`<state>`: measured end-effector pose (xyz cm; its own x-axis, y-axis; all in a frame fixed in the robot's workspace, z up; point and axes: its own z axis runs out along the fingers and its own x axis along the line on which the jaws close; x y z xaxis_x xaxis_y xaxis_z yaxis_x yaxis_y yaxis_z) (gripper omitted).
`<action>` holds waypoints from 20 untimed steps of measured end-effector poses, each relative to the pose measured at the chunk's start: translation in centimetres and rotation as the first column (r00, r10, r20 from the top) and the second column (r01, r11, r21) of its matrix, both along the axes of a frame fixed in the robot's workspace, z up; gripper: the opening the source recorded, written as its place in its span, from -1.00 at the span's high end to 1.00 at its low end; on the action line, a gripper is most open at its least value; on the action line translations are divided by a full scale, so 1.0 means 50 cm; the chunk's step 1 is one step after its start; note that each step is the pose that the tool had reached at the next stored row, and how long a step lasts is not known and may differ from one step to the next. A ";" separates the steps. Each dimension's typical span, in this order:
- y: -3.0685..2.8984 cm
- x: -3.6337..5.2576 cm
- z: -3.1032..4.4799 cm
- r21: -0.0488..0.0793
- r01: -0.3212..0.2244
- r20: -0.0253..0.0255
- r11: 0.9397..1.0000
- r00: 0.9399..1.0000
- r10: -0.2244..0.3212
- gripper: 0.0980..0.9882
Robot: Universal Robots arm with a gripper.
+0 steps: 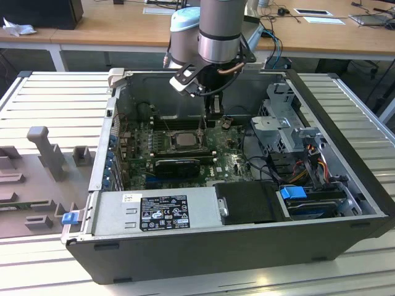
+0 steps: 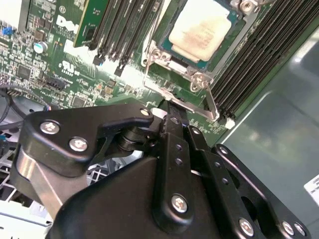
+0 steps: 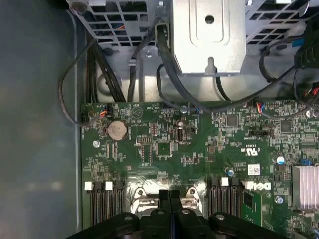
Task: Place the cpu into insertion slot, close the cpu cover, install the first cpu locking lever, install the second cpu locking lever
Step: 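Close the cpu cover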
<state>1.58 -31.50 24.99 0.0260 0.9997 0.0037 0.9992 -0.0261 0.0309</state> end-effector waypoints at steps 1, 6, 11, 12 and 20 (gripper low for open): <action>0.000 -0.003 0.000 0.000 0.000 0.000 1.000 1.000 0.000 0.98; 0.000 -0.009 0.000 0.000 0.000 0.000 1.000 1.000 0.000 0.98; 0.000 -0.016 0.000 0.000 0.000 0.000 1.000 1.000 0.000 0.98; 0.000 -0.017 0.000 0.000 0.000 0.000 1.000 1.000 0.000 0.98; 0.000 -0.021 0.000 0.000 0.000 0.000 1.000 1.000 0.000 0.98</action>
